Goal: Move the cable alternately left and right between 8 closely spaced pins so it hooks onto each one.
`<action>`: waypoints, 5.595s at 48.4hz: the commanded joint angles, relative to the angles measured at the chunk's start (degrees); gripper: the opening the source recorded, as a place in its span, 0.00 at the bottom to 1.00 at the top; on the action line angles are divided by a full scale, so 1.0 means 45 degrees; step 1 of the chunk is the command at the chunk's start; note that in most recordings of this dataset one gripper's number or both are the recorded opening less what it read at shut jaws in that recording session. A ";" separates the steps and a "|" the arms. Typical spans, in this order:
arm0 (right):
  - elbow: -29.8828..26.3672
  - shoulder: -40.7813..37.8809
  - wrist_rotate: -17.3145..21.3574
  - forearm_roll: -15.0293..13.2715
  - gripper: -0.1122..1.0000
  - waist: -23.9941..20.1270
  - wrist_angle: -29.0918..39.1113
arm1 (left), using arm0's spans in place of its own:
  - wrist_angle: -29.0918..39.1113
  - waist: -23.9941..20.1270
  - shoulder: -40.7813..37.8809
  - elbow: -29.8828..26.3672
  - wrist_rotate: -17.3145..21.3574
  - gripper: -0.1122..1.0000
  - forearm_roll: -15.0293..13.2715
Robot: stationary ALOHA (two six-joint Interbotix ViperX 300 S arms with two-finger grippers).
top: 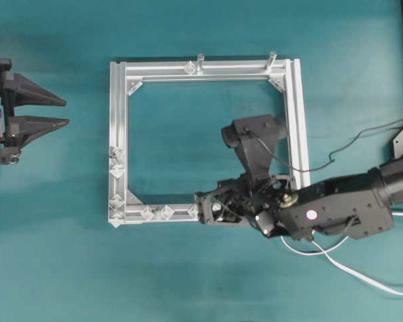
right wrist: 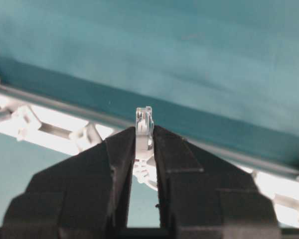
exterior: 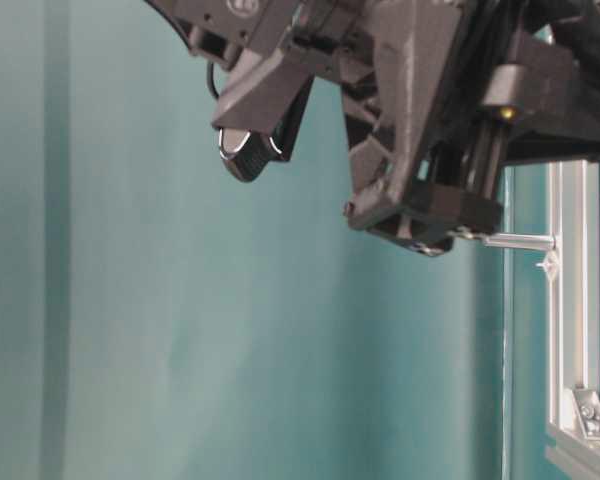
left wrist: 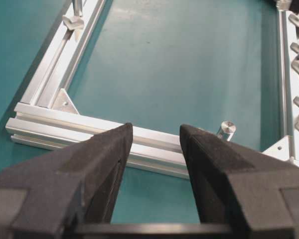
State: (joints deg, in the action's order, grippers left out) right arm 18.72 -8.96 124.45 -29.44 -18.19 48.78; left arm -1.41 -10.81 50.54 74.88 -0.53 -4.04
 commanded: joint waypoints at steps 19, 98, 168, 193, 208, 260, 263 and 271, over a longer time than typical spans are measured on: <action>-0.0605 -0.0273 0.0586 0.0078 0.23 -0.0723 0.0020 | -0.0078 0.0039 -0.0039 -0.0195 -0.0117 0.57 0.0039; -0.0957 -0.0352 0.0957 0.0801 0.23 -0.1465 0.0566 | -0.0098 0.0039 -0.0039 -0.0117 -0.0098 0.57 0.0039; -0.3965 -0.2090 0.1426 0.0176 0.23 -0.1953 0.0977 | 0.1465 0.0059 0.4199 0.0859 -0.0098 0.57 0.0039; -0.4297 -0.2441 0.0449 0.0176 0.23 -0.1426 0.0527 | 0.1465 0.0215 0.4219 0.0918 -0.0098 0.57 0.0039; -0.4180 -0.2441 -0.0469 0.0195 0.23 -0.0840 0.0586 | 0.1465 0.0215 0.4219 0.0898 -0.0098 0.57 0.0039; -0.3730 -0.2441 -0.1133 0.0176 0.23 0.0078 0.0137 | 0.1465 0.0215 0.4219 0.1035 -0.0098 0.57 0.0039; -0.3730 -0.2461 -0.1133 0.0176 0.23 0.0078 0.0137 | 0.1465 0.0215 0.4238 0.1055 -0.0098 0.57 0.0039; -0.3750 -0.2441 -0.1133 0.0156 0.23 0.0078 0.0137 | 0.1445 0.0215 0.4219 0.1133 -0.0098 0.57 0.0039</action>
State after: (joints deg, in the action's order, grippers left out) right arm 2.37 -21.01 119.44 -28.39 -17.67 49.57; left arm 5.45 -9.93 69.96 80.42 -0.62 -4.04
